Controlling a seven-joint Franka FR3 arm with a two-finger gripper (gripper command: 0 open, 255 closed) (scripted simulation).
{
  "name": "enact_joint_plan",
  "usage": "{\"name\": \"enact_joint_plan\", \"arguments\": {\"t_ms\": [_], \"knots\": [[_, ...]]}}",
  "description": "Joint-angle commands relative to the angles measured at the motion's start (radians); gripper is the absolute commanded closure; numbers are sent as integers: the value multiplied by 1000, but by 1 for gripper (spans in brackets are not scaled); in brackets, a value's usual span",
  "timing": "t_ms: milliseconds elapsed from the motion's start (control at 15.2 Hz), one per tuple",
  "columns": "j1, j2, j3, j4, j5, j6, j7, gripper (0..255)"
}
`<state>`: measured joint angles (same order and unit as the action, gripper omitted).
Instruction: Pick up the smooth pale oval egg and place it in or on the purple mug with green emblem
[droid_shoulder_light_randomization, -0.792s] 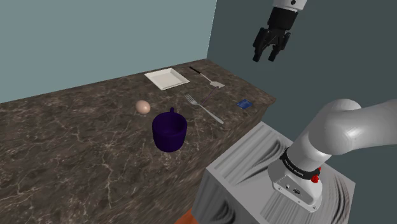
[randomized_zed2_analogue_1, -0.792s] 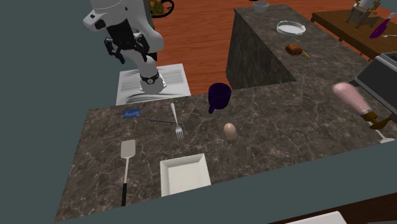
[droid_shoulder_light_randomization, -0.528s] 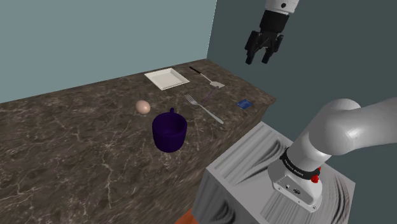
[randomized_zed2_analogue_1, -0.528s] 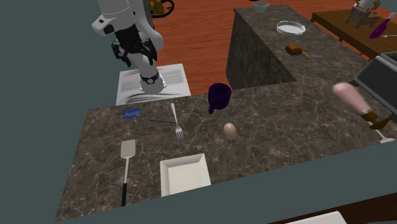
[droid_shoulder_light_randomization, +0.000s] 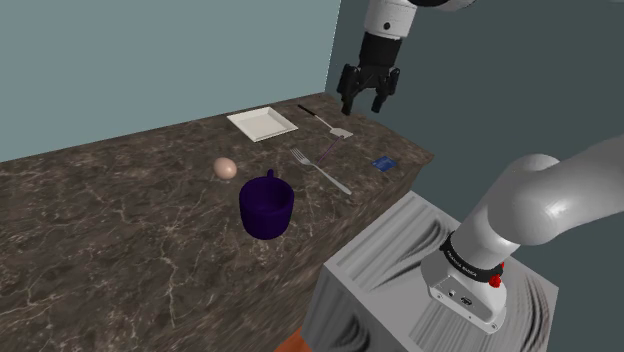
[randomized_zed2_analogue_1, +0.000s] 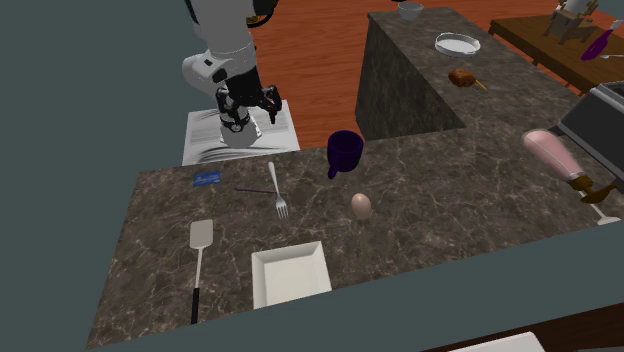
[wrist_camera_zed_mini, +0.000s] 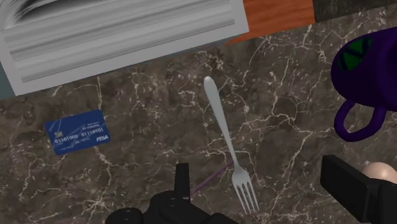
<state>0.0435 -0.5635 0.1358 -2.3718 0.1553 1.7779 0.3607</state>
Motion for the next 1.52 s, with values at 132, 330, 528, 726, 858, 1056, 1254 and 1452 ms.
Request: {"name": "enact_joint_plan", "arguments": {"t_ms": [132, 330, 528, 726, 858, 1056, 1254, 1452], "knots": [[13, 133, 66, 52, 15, 80, 82, 0], [22, 237, 113, 105, 13, 129, 146, 0], [30, 346, 154, 169, -2, 171, 213, 0], [41, 460, 190, 244, -30, 205, 284, 0], [51, 539, 209, 301, -56, 221, 332, 0], [73, 661, 228, 397, -100, 236, 404, 0], [105, 785, 236, 507, -148, 238, 471, 0], [145, 912, 234, 632, -194, 226, 531, 0]]}}
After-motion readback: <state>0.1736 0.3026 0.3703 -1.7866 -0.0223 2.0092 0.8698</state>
